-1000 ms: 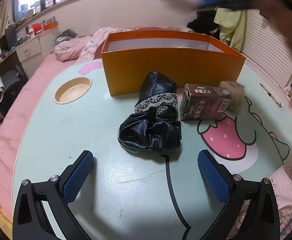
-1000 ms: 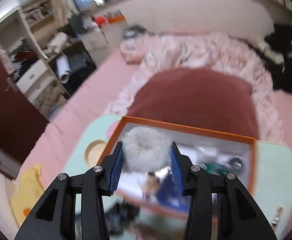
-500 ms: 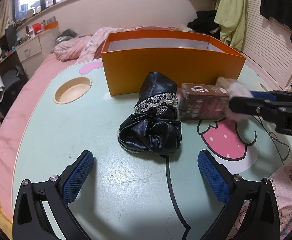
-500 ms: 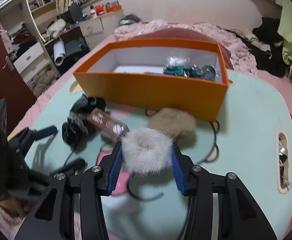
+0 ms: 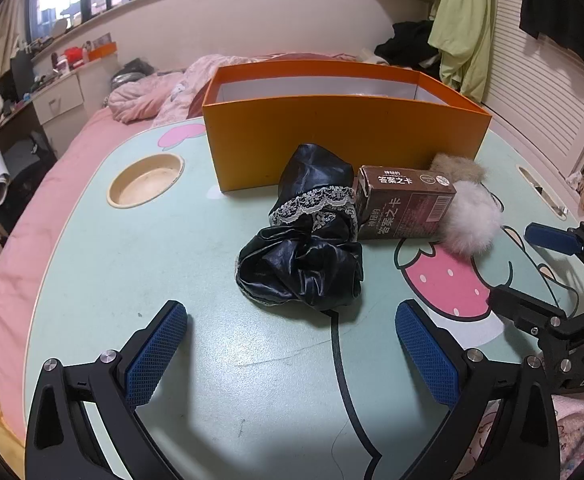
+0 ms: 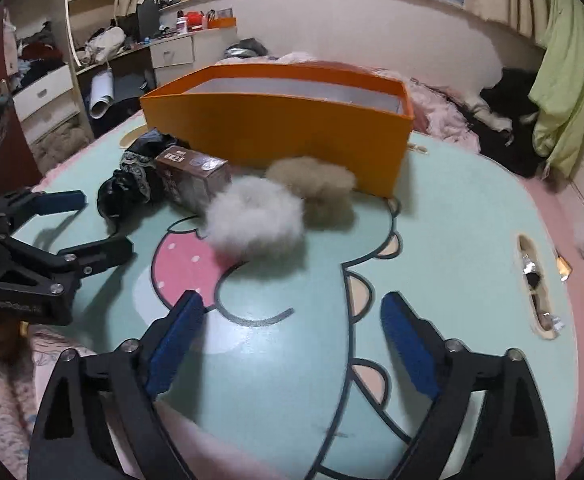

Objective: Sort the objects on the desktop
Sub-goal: 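Set the white fur ball on the table beside the brown fur ball, then reach into the orange box and grasp the blue tin with the left gripper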

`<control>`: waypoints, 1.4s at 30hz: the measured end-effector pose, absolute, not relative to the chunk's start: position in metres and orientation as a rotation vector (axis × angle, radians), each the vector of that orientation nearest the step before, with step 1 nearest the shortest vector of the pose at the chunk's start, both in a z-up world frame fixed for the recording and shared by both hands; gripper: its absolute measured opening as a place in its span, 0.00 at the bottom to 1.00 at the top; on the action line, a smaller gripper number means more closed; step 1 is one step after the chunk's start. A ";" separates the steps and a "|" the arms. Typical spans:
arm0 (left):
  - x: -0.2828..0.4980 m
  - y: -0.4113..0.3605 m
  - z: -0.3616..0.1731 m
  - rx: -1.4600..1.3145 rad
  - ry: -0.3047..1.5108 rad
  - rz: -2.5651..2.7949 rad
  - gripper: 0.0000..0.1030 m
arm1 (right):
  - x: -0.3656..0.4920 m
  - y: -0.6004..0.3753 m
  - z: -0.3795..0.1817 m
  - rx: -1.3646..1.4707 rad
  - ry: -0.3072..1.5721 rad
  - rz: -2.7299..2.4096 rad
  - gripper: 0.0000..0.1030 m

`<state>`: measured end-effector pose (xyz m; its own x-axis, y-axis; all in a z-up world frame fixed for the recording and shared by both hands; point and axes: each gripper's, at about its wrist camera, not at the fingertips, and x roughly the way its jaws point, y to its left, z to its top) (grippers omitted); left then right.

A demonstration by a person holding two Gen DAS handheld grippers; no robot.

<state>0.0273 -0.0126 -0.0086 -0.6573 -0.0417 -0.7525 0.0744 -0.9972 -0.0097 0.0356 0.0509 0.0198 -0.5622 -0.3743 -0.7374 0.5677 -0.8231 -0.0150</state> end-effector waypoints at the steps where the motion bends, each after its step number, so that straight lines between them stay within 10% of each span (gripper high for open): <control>1: 0.027 -0.012 -0.008 1.271 0.059 -2.802 1.00 | 0.035 0.051 0.019 1.031 0.339 -2.357 0.91; 13: 0.026 -0.013 -0.005 1.287 0.063 -2.796 0.96 | 0.034 0.055 0.017 1.037 0.324 -2.365 0.99; 23: -0.074 -0.004 0.100 1.421 0.340 -2.948 0.93 | 0.035 0.054 0.019 1.037 0.323 -2.366 0.99; 42: -0.197 0.030 0.009 1.904 0.239 -2.611 0.72 | 0.035 0.054 0.020 1.037 0.319 -2.368 0.99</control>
<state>-0.1967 0.0296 0.0089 -0.3061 0.1662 -0.9374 0.0068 -0.9842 -0.1767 0.0349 0.0536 0.0203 -0.5646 -0.3745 -0.7355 0.5559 -0.8313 -0.0034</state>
